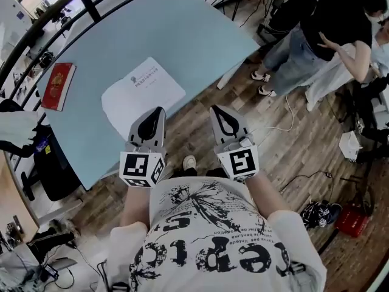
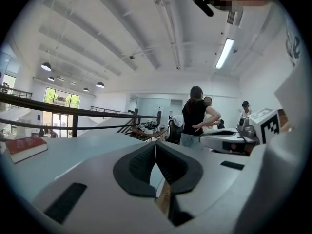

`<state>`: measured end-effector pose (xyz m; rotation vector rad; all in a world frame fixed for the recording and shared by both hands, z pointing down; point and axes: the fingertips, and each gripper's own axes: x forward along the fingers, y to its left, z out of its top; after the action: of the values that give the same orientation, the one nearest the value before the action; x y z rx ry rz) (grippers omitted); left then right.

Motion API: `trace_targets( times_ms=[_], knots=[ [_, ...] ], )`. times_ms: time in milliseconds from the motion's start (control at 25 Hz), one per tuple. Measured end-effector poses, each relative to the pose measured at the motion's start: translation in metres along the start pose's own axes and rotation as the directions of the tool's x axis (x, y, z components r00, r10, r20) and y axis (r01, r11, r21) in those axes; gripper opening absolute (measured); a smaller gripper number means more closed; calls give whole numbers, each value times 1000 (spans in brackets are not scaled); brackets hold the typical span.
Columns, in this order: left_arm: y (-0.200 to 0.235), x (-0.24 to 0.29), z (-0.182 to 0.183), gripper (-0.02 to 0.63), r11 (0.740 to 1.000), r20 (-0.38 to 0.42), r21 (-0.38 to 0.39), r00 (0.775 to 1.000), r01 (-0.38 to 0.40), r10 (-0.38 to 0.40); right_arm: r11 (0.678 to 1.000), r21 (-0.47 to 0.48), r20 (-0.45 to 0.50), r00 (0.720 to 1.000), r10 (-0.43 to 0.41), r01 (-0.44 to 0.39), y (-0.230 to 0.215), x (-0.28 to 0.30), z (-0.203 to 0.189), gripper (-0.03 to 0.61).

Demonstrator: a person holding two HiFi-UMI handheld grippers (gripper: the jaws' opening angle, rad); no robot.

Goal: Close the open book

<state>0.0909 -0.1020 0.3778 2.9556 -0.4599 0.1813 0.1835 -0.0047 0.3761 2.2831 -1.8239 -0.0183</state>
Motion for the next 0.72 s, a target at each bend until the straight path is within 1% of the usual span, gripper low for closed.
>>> trace_targets(
  times_ms=[160,240,320,400,480,560,640,720],
  knots=[
    [19,9,-4,18,997,-11,-14,997,-79,79,997,13,14,997,70,-70,-8,37,-1,11],
    [31,12,-5,18,990,-12,-17,990,-137,137,992,14,24,992,123,-123,-9,59,1,9],
    [44,13,-4,18,978,-8,-27,978,-207,207,982,6,39,981,189,-189,-9,81,4,9],
    [56,13,-3,19,960,-4,-45,961,-278,278,967,-9,52,966,254,-254,-8,102,7,9],
    [67,12,-3,20,934,-2,-66,936,-350,351,949,-12,61,948,314,-314,-7,121,8,9],
    [77,9,-6,20,899,-3,-91,903,-429,431,921,-22,66,919,389,-388,-4,138,10,11],
    [83,5,-12,18,854,-7,-123,861,-506,509,881,-42,68,878,473,-471,2,151,13,11],
    [87,3,-21,18,808,-3,-163,819,-567,574,839,-59,66,837,544,-541,5,161,11,11]
  ],
)
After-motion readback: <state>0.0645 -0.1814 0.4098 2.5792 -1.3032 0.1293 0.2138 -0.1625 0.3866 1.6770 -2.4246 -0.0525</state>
